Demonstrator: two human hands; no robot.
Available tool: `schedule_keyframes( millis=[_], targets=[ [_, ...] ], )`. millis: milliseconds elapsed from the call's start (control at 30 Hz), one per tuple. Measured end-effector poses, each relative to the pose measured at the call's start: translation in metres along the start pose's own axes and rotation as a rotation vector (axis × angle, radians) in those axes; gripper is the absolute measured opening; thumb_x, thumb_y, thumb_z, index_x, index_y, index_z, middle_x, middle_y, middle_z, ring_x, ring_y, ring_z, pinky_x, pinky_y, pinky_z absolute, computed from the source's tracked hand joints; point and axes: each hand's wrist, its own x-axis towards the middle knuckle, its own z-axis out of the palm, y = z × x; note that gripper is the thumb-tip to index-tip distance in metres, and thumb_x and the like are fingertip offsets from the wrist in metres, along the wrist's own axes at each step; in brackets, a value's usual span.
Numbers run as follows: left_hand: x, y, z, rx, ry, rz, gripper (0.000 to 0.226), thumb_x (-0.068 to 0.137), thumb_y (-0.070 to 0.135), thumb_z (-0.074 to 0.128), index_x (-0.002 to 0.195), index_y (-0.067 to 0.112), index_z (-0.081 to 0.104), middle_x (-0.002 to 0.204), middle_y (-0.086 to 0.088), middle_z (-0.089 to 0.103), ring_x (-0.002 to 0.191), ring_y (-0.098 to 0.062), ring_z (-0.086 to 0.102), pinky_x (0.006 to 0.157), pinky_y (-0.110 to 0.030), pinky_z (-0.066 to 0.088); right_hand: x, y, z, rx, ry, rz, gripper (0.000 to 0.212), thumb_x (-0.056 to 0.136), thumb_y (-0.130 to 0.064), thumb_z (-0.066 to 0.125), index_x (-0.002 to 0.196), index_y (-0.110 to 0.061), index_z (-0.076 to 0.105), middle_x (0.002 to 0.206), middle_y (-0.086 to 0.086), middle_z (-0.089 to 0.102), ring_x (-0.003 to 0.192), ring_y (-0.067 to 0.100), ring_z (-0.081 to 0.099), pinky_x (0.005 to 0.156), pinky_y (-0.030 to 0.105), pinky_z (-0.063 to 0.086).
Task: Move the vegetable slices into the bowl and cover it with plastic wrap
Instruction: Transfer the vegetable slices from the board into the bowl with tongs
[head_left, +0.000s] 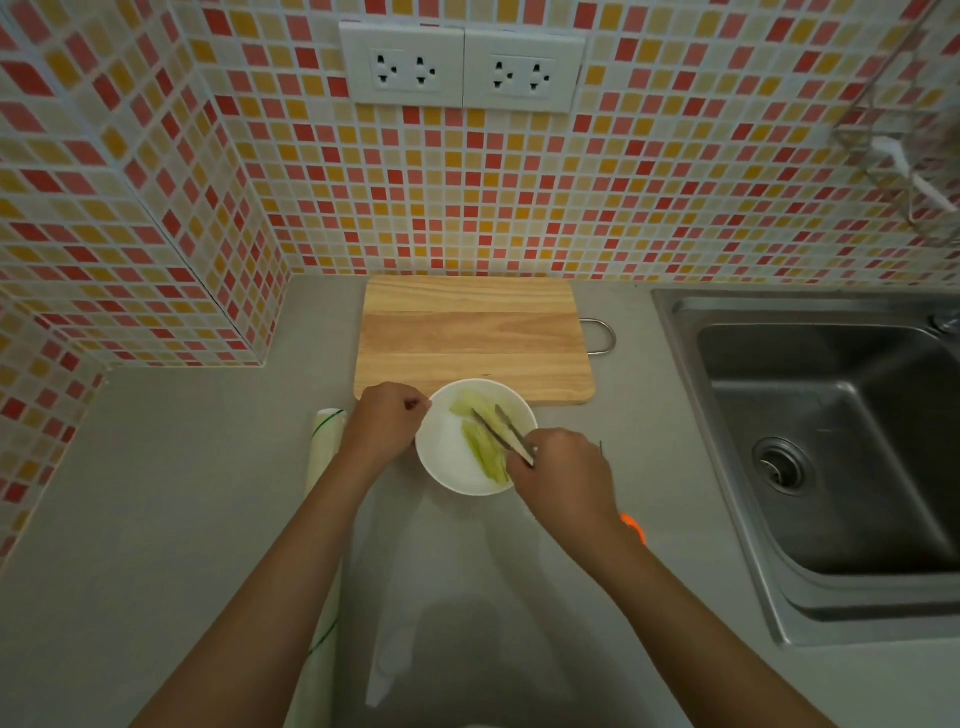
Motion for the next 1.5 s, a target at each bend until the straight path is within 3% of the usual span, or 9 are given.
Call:
schedule_keyframes(
  millis=[167,400,767,867,967,1100,1267,1367,1500],
  targets=[
    [0.000,-0.003,0.000,-0.049,0.003,0.003,0.022,0.089,0.017,0.057,0.078,0.010,0.073,0.073,-0.001,0.069,0.070,-0.021,0.063,0.070,-0.035,0.050,0.055,0.007,-0.020,0.014,0.247,0.113,0.033,0.086,-0.043,0.055,0.090,-0.016,0.072,0.084,0.009,0.072,0.082,0.033,0.067,0.062,0.029,0.037],
    [-0.003,-0.004,0.000,-0.044,0.008,0.013,0.023,0.090,0.018,0.056,0.087,0.009,0.076,0.075,-0.003,0.070,0.071,-0.022,0.064,0.072,-0.036,0.051,0.158,0.018,0.017,-0.034,0.170,0.264,0.036,0.092,-0.040,0.054,0.101,-0.008,0.068,0.103,0.011,0.069,0.095,0.030,0.066,0.069,0.032,0.046],
    [-0.005,-0.004,0.001,-0.077,0.007,-0.012,0.022,0.091,0.022,0.057,0.096,0.011,0.076,0.085,-0.004,0.074,0.078,-0.022,0.067,0.078,-0.041,0.055,0.170,0.028,0.030,-0.038,0.139,0.259,0.051,0.087,-0.051,0.055,0.114,-0.008,0.058,0.115,0.012,0.059,0.102,0.031,0.063,0.070,0.035,0.044],
    [-0.013,-0.006,-0.001,-0.082,0.010,-0.057,0.024,0.089,0.030,0.060,0.105,0.020,0.074,0.088,-0.001,0.074,0.079,-0.016,0.067,0.077,-0.034,0.056,0.144,0.030,0.019,0.086,0.166,0.205,0.050,0.092,-0.056,0.042,0.103,-0.012,0.065,0.098,0.008,0.068,0.090,0.029,0.066,0.065,0.031,0.040],
    [-0.029,-0.012,0.001,-0.131,-0.043,-0.105,0.022,0.087,0.032,0.063,0.105,0.023,0.072,0.072,0.002,0.072,0.061,-0.014,0.069,0.069,-0.034,0.058,0.094,0.039,0.017,0.194,-0.027,0.138,0.051,0.091,-0.058,0.041,0.082,-0.017,0.069,0.070,-0.003,0.063,0.073,0.021,0.066,0.060,0.030,0.042],
    [-0.047,-0.010,0.009,-0.249,-0.075,-0.147,0.022,0.090,0.012,0.059,0.109,0.008,0.068,0.070,-0.015,0.072,0.063,-0.028,0.072,0.073,-0.040,0.060,0.047,0.041,0.026,0.403,-0.233,0.107,0.035,0.095,-0.030,0.049,0.079,-0.005,0.068,0.062,0.011,0.067,0.033,0.010,0.052,0.051,0.027,0.049],
    [-0.064,0.001,0.009,-0.295,-0.056,-0.166,0.025,0.087,-0.003,0.049,0.102,0.000,0.069,0.074,-0.022,0.070,0.060,-0.025,0.071,0.067,-0.037,0.061,0.023,0.034,0.026,0.477,-0.159,0.159,0.032,0.090,-0.006,0.042,0.070,0.008,0.063,0.066,0.029,0.068,0.034,0.014,0.052,0.044,0.019,0.044],
    [-0.081,0.002,0.006,-0.311,-0.055,-0.161,0.028,0.085,-0.005,0.047,0.101,-0.001,0.070,0.066,-0.017,0.067,0.045,-0.010,0.067,0.052,-0.023,0.058,0.004,0.036,0.028,0.495,-0.166,0.163,0.033,0.089,-0.005,0.041,0.064,0.003,0.061,0.056,0.021,0.066,0.032,0.012,0.051,0.039,0.015,0.041],
    [-0.102,0.001,0.009,-0.308,-0.055,-0.156,0.029,0.083,-0.007,0.047,0.098,0.001,0.072,0.066,-0.021,0.069,0.047,-0.015,0.068,0.057,-0.031,0.060,-0.022,0.041,0.034,0.514,-0.159,0.152,0.036,0.091,-0.007,0.042,0.058,-0.008,0.055,0.048,0.006,0.059,0.025,0.005,0.047,0.034,0.011,0.037]
  ],
)
